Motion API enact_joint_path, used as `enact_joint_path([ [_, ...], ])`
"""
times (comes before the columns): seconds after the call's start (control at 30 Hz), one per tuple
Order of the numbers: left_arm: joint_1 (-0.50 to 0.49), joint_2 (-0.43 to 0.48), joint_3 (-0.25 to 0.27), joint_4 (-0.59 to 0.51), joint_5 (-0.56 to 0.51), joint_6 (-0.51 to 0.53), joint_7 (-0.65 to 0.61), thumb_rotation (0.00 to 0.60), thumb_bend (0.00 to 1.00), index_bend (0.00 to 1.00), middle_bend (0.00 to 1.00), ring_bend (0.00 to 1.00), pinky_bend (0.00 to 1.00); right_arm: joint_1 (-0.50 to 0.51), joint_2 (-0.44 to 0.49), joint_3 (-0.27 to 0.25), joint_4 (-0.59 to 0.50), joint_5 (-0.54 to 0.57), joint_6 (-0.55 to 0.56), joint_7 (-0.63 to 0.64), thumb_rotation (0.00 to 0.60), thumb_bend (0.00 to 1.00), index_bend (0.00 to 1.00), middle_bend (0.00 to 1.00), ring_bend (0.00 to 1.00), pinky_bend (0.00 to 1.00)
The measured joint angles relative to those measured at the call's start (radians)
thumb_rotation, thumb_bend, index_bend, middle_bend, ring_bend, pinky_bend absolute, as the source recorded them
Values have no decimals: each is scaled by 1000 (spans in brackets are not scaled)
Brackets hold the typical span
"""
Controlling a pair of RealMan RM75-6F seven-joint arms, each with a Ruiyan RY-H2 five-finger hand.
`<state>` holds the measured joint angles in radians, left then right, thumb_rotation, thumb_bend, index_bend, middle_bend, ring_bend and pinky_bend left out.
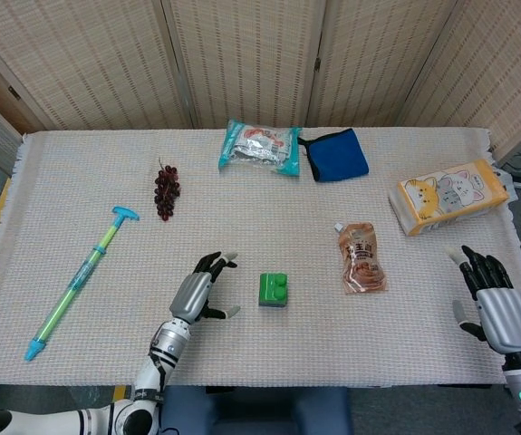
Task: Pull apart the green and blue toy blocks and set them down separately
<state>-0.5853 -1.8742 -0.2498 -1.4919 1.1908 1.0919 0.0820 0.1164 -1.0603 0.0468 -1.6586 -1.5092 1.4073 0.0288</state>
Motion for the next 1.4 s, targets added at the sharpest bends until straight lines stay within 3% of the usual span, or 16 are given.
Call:
enact_joint_path([
  [0.57, -85, -114, -37, 169, -24, -99, -101, 600, 234, 149, 276, 14, 0, -4, 25, 5, 6, 19, -4, 62, 600, 557, 0, 0, 0, 0],
  [0.9, -119, -168, -59, 246, 2, -100, -176, 600, 234, 167, 291, 26, 0, 1, 30, 10, 13, 37, -21, 77, 600, 557, 0, 0, 0, 0],
  [1.4, -143, -269, -89, 375, 20, -63, -268, 600, 247, 268, 427, 87, 0, -4, 40, 20, 23, 65, -27, 108, 600, 556, 0, 0, 0, 0],
])
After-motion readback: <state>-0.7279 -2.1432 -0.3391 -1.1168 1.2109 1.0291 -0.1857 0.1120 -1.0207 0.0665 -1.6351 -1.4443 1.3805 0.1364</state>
